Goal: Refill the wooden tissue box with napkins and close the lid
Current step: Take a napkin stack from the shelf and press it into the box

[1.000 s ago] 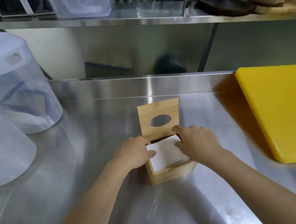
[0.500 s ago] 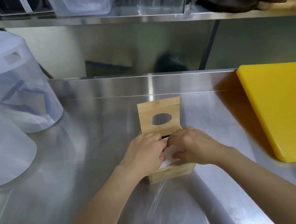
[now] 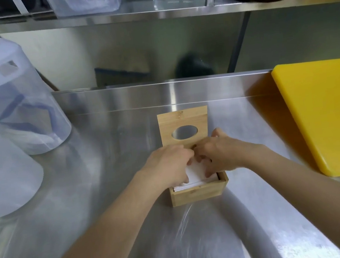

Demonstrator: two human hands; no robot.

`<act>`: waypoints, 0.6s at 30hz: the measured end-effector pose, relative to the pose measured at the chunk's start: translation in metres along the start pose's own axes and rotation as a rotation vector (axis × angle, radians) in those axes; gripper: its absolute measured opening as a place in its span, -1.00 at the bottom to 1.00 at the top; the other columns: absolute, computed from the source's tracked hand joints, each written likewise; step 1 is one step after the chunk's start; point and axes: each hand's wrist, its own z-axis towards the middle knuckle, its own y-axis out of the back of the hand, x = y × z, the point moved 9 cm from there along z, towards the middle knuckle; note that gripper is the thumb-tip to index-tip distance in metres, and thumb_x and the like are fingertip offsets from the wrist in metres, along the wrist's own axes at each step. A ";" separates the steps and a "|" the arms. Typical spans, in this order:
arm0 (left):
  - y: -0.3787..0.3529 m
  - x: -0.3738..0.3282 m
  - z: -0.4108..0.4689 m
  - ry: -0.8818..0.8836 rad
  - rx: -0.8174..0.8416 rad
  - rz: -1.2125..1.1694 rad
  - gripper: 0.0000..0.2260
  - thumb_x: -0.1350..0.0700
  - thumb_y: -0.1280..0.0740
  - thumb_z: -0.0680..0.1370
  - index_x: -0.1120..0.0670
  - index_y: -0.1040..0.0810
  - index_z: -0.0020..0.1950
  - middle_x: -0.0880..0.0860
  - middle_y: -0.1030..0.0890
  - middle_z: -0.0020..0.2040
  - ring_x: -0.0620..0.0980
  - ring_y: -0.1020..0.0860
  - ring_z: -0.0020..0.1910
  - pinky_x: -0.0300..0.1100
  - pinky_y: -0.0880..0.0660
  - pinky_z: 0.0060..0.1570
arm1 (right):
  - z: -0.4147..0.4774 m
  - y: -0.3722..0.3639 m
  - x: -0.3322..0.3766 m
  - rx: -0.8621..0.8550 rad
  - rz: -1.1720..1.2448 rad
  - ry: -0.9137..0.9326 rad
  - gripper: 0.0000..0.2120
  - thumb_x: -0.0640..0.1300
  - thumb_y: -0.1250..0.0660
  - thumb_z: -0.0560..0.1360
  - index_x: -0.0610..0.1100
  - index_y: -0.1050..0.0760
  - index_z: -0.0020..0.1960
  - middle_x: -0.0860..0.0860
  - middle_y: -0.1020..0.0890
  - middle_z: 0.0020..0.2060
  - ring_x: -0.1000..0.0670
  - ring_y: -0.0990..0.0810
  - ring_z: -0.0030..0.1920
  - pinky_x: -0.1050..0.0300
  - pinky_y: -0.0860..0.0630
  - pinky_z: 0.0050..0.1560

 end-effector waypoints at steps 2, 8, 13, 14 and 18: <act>-0.005 0.002 0.001 -0.007 0.047 0.028 -0.75 0.08 -0.42 0.45 0.04 -0.50 0.09 -0.03 -0.54 0.10 0.03 -0.43 0.03 -0.22 -0.28 -0.16 | 0.001 -0.008 -0.004 0.029 -0.015 -0.002 -0.90 -0.04 -0.34 0.37 0.04 -0.41 -0.22 0.10 -0.49 -0.17 -0.03 -0.38 -0.06 0.04 -0.26 0.17; -0.027 0.007 0.004 0.014 0.100 0.069 -0.87 0.10 -0.38 0.48 0.01 -0.52 0.00 -0.04 -0.59 -0.03 0.00 -0.33 -0.04 -0.18 -0.15 0.01 | 0.003 -0.023 -0.002 0.076 -0.014 -0.016 -0.86 -0.19 -0.27 0.41 0.01 -0.38 -0.26 0.05 -0.45 -0.19 -0.06 -0.35 -0.09 -0.03 -0.28 0.22; -0.023 0.019 0.004 0.077 0.065 -0.027 -0.86 0.18 -0.37 0.47 0.03 -0.49 -0.02 -0.05 -0.53 -0.08 0.02 -0.25 -0.06 -0.22 -0.18 -0.06 | 0.002 -0.010 -0.004 0.065 0.100 -0.016 -0.83 -0.04 -0.36 0.40 0.02 -0.38 -0.26 0.07 -0.53 -0.23 -0.05 -0.41 -0.08 0.05 -0.25 0.17; -0.025 0.020 0.004 0.070 0.066 -0.013 -0.86 0.18 -0.38 0.47 0.02 -0.47 -0.05 -0.05 -0.52 -0.08 0.01 -0.28 -0.06 -0.21 -0.19 -0.02 | 0.002 -0.010 -0.004 0.059 0.100 -0.016 -0.85 -0.04 -0.37 0.41 -0.01 -0.40 -0.23 0.06 -0.55 -0.21 -0.05 -0.44 -0.07 0.05 -0.24 0.17; -0.036 0.017 0.005 0.042 0.097 0.025 -0.83 0.14 -0.42 0.44 0.01 -0.44 -0.07 -0.04 -0.49 -0.03 -0.03 -0.34 0.02 -0.11 -0.19 0.20 | 0.001 -0.016 0.003 0.034 0.042 -0.015 -0.87 -0.15 -0.34 0.44 -0.06 -0.38 -0.19 0.02 -0.50 -0.17 -0.01 -0.37 -0.14 0.05 -0.25 0.14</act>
